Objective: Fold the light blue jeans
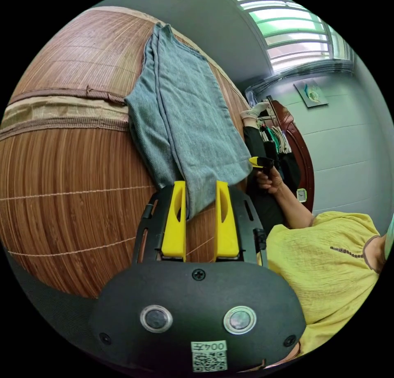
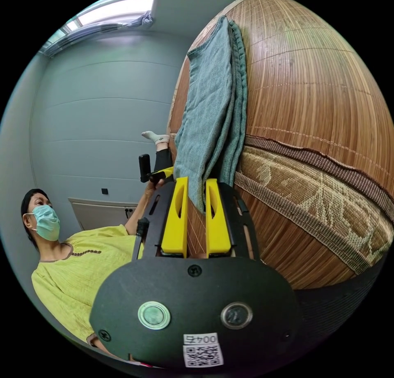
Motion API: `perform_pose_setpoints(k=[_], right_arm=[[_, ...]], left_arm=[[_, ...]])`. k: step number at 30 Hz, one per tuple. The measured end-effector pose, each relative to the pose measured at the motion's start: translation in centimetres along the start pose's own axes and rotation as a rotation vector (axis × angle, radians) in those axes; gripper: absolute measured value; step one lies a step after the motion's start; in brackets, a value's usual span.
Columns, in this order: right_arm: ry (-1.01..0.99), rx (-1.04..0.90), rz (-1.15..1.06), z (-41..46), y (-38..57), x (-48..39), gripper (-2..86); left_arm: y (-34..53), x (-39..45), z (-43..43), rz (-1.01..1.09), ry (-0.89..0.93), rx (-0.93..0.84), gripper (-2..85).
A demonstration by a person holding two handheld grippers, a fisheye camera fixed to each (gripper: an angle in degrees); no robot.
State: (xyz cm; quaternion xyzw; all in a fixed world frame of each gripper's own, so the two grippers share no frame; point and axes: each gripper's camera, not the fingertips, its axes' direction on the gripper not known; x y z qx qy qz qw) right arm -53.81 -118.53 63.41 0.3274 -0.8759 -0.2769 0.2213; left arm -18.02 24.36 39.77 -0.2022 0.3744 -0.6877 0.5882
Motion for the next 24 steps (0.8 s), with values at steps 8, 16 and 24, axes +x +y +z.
perform_pose_setpoints(k=[8,16,24], right_arm=[[-0.029,0.01,0.006,1.5,-0.8,-1.2,7.4],[0.147,0.033,-0.124,2.5,-0.6,-7.8,3.8],[0.42,0.035,-0.415,4.3,2.5,-18.8,3.7]], left_arm=[[-1.0,-2.9,-0.9,-0.094,0.14,0.078,7.4],[-1.1,-0.5,-3.3,-0.046,0.094,0.141,3.4],[-0.2,6.8,-7.4,0.162,-0.01,0.16,2.7]])
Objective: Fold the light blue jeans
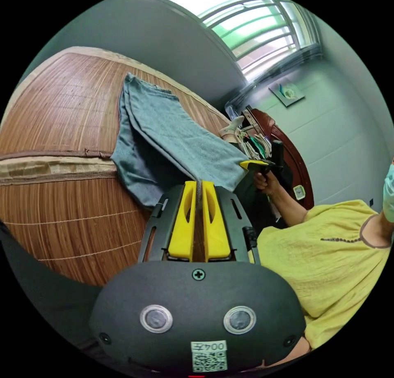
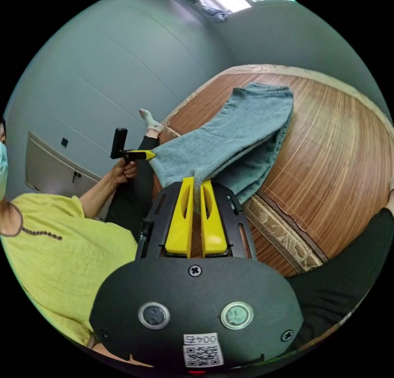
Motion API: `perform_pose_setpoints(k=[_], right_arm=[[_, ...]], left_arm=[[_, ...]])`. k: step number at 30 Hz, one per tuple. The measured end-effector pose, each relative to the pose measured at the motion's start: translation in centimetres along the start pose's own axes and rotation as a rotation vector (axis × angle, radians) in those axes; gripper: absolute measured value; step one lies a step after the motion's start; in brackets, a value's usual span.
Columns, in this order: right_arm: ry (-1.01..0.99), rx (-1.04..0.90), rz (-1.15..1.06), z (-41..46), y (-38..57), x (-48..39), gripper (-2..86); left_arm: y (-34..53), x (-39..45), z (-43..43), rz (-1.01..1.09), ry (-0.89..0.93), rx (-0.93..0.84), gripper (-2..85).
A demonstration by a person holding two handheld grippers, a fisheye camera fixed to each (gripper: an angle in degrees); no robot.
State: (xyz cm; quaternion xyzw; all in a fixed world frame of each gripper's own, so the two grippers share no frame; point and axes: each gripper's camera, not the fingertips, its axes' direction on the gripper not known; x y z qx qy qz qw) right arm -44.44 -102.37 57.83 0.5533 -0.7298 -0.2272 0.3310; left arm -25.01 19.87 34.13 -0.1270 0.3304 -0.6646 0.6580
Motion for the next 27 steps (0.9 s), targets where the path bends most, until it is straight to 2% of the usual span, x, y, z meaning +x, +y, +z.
perform_pose_setpoints(k=[5,9,13,15,18,19,21,23,27], right_arm=[[0.131,-0.087,-0.098,1.5,1.5,-5.6,3.8],[0.116,-0.2,-0.024,4.5,2.7,-5.9,3.9],[0.083,-0.358,0.205,8.4,3.3,-4.0,4.5],[0.094,-0.361,0.211,8.3,2.9,-4.7,5.0],[0.232,-0.426,0.195,7.3,2.7,-6.3,5.9],[0.307,-0.413,0.173,6.3,2.8,-7.1,6.3],[0.355,-0.363,0.129,5.0,2.7,-8.4,7.0],[0.319,-0.269,0.05,4.7,2.1,-10.5,8.8],[0.316,-0.273,-0.076,8.6,0.4,-13.9,13.0]], left_arm=[[1.7,3.2,0.1,0.036,-0.03,-0.097,2.0],[3.1,3.2,2.8,-0.052,-0.096,-0.244,1.5],[2.6,3.7,6.9,-0.119,-0.251,-0.446,1.1],[2.2,4.5,8.0,-0.095,-0.332,-0.522,1.0],[2.5,5.4,7.9,-0.082,-0.494,-0.629,0.9],[2.6,5.9,7.1,-0.076,-0.562,-0.621,1.0],[2.3,6.9,5.5,-0.059,-0.552,-0.519,1.1],[1.0,8.5,4.8,-0.01,-0.398,-0.317,1.5],[-0.4,9.0,8.7,0.016,-0.317,-0.126,1.5]])
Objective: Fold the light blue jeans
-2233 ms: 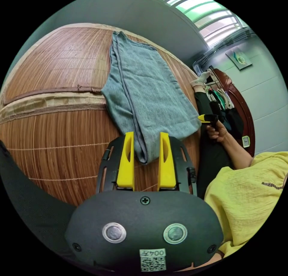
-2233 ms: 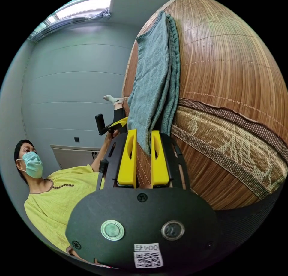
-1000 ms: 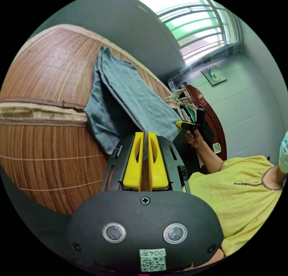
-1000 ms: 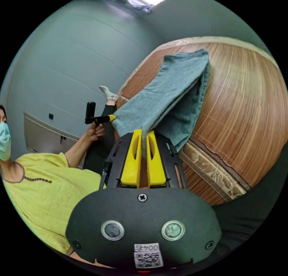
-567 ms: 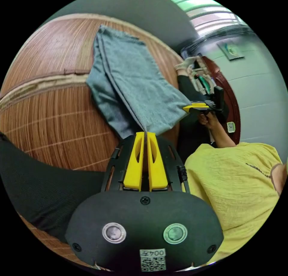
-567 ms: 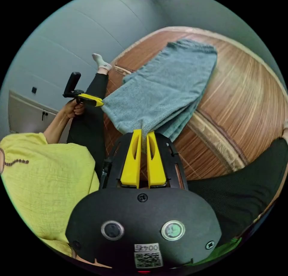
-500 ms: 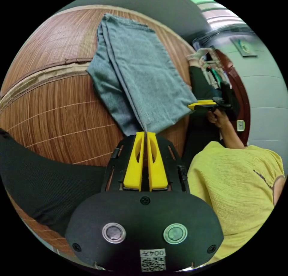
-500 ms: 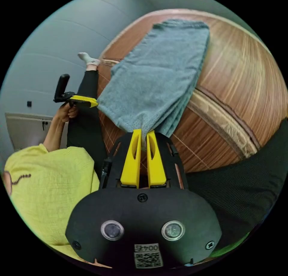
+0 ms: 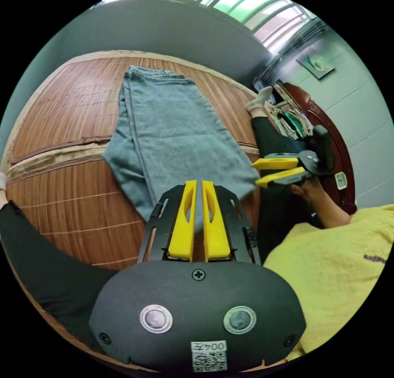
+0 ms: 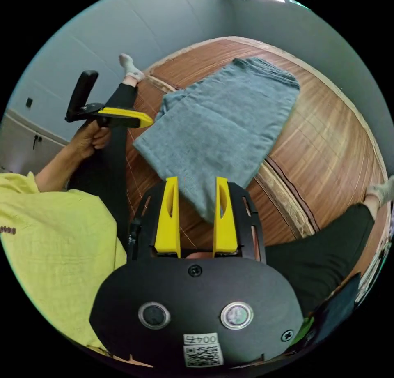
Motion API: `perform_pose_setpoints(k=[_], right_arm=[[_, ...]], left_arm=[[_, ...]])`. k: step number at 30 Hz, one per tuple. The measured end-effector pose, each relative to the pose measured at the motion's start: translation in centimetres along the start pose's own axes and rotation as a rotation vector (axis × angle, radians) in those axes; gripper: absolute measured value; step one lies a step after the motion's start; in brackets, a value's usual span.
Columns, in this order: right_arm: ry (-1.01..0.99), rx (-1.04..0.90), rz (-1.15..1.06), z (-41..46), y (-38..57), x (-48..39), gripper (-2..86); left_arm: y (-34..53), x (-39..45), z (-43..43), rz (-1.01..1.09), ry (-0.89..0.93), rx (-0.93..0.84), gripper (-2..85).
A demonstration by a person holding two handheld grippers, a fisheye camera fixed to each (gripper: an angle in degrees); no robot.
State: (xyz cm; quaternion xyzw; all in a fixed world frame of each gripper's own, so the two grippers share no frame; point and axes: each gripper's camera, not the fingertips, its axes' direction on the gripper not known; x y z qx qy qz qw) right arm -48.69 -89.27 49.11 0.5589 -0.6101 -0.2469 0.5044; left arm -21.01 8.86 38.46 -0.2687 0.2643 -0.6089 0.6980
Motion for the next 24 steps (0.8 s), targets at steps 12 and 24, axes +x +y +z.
perform_pose_setpoints(k=[12,24], right_arm=[[0.097,-0.142,0.002,4.4,-1.4,0.1,11.5],[0.012,-0.096,0.138,3.3,-1.1,4.2,7.4]], left_arm=[[0.0,-5.3,2.9,-0.131,0.073,0.017,2.0],[-4.3,-7.2,2.5,0.201,0.176,-0.514,9.8]])
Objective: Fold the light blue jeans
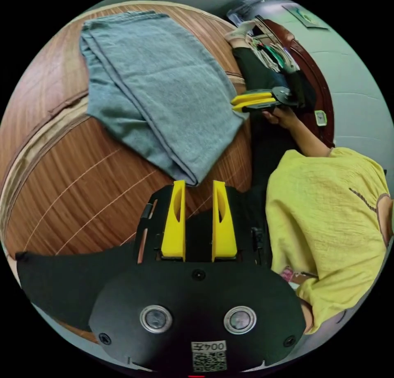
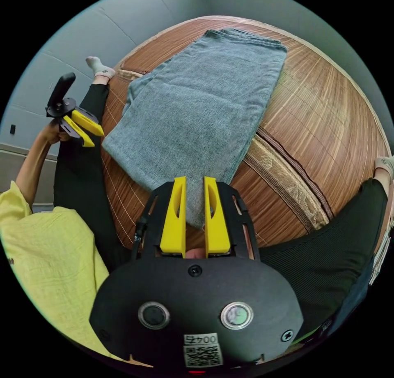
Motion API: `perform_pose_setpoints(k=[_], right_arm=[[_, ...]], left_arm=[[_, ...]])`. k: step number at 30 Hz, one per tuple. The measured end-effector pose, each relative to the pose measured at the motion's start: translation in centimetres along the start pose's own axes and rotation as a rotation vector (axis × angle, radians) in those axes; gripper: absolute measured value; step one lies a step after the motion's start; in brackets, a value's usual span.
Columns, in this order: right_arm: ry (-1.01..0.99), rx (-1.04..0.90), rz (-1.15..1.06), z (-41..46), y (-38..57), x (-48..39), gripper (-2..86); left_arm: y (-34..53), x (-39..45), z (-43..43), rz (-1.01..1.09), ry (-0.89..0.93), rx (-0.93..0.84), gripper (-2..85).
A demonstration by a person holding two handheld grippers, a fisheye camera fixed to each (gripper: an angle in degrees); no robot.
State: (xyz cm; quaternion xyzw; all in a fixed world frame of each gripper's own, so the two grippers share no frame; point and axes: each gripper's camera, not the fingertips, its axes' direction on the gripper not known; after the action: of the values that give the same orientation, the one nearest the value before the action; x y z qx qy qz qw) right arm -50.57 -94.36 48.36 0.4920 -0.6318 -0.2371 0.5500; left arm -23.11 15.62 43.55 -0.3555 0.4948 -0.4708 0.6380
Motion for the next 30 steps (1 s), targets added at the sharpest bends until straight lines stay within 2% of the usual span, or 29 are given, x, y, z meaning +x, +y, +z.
perform_pose_setpoints(k=[10,18,22,30], right_arm=[[-0.039,0.006,0.035,-0.8,-0.1,2.8,6.1],[-0.045,0.007,0.049,-1.4,-0.3,4.9,5.6],[-0.041,0.005,0.062,-1.6,-0.4,6.2,3.9],[0.063,-0.005,0.004,-1.9,-0.6,6.8,4.0]], left_arm=[[-4.2,-0.8,2.2,0.143,-0.031,-0.122,12.0],[-5.7,-0.9,0.9,0.172,-0.049,-0.014,7.8],[-6.7,-1.1,3.0,0.15,-0.071,-0.18,3.7],[-7.4,-2.5,2.3,0.09,-0.032,-0.231,1.2]])
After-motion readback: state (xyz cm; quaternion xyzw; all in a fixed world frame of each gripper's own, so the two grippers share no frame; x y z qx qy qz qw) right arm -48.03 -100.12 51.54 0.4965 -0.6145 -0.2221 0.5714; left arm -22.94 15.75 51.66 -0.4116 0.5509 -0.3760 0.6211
